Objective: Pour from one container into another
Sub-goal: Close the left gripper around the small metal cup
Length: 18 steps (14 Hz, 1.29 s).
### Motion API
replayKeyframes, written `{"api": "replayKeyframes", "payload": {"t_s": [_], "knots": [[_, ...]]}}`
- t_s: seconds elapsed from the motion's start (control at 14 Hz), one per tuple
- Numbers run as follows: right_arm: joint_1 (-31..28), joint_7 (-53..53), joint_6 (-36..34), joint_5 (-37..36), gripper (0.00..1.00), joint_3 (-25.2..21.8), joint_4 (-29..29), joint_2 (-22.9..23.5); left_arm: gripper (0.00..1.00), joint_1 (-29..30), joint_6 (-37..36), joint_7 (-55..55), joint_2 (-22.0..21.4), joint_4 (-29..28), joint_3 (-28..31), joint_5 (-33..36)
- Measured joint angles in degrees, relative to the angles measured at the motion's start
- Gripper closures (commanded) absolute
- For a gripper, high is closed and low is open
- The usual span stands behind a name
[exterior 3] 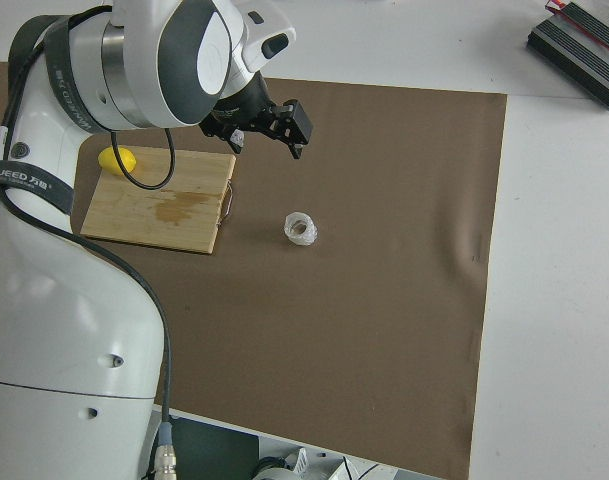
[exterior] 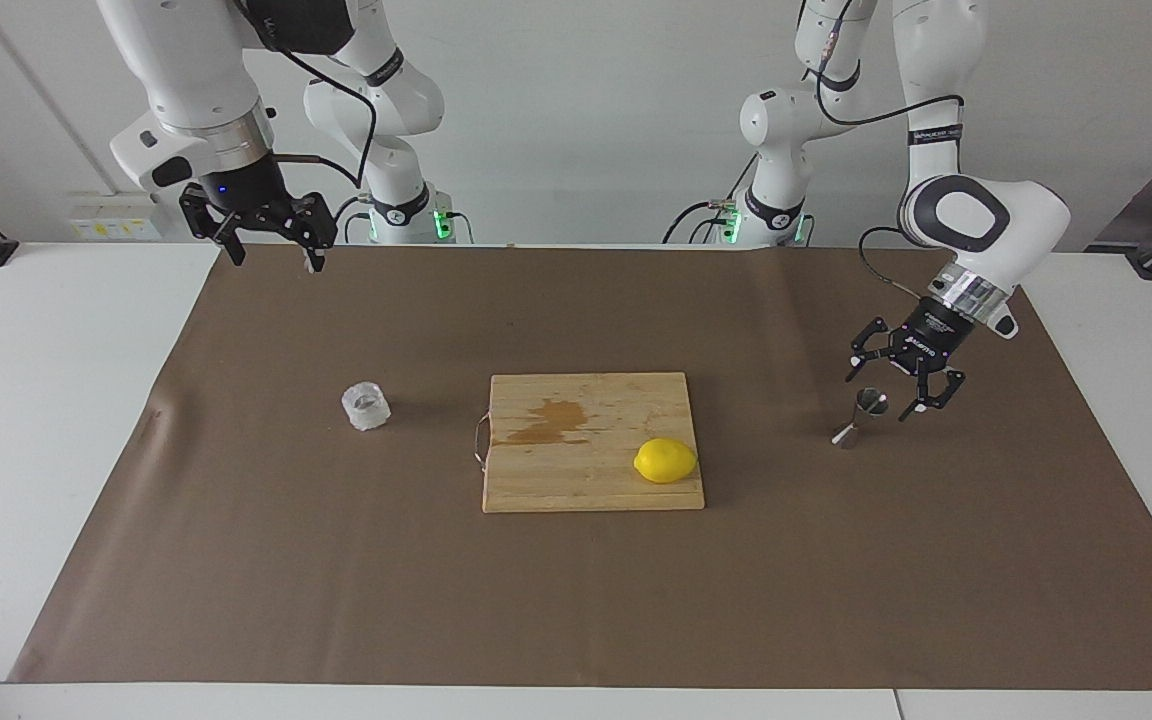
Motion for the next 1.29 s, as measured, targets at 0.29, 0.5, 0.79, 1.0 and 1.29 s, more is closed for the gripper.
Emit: {"api": "replayKeyframes", "payload": {"t_s": [0.29, 0.5, 0.79, 1.0, 1.29], "knots": [[0.0, 0.0, 0.0, 0.0, 0.00, 0.0, 0.0, 0.0, 0.13, 0.0, 0.1, 0.0, 0.0, 0.0, 0.0, -0.1], [0.0, 0.0, 0.0, 0.0, 0.00, 0.0, 0.0, 0.0, 0.17, -0.1, 0.1, 0.0, 0.0, 0.0, -0.1, -0.1], [0.0, 0.0, 0.0, 0.0, 0.00, 0.0, 0.0, 0.0, 0.22, -0.2, 0.1, 0.0, 0.0, 0.0, -0.1, -0.2], [0.0, 0.0, 0.0, 0.0, 0.00, 0.0, 0.0, 0.0, 0.23, -0.2, 0.1, -0.1, 0.0, -0.1, -0.1, -0.2], [0.0, 0.0, 0.0, 0.0, 0.00, 0.0, 0.0, 0.0, 0.35, -0.2, 0.1, -0.2, 0.0, -0.1, -0.1, -0.2]]}}
